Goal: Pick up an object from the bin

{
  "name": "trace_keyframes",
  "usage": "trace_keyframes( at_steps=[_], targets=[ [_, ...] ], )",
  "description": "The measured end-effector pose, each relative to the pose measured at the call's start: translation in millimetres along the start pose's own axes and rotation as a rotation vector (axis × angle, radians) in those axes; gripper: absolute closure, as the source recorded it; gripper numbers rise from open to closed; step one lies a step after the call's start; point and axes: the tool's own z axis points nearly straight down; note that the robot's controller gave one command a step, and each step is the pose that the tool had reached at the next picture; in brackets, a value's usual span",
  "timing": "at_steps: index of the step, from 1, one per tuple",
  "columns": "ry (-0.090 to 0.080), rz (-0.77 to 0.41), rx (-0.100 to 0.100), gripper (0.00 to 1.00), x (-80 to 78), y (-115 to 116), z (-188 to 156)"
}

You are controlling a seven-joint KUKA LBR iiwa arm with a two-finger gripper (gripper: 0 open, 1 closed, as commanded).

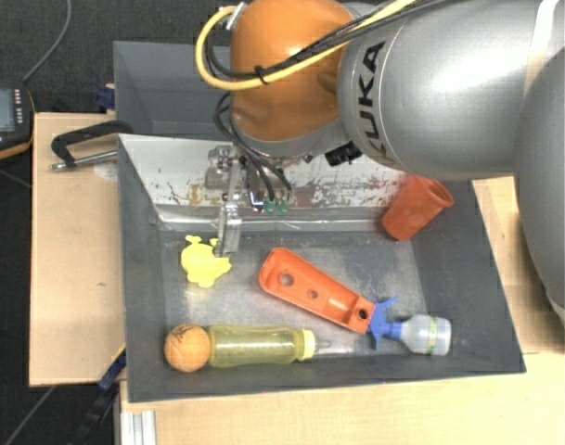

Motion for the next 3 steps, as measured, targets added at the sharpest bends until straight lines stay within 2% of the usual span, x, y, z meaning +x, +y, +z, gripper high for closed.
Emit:
trace_keyframes(
  at_steps=[1, 2, 3],
  targets=[
    [0.011, 0.112, 0.003, 0.00, 11.5, 5, 61],
    [0.005, 0.045, 0.001, 0.00, 9.5, 8, 102],
    [0.009, 0.178, 0.001, 1.00, 9.9, -17, 173]
  ],
)
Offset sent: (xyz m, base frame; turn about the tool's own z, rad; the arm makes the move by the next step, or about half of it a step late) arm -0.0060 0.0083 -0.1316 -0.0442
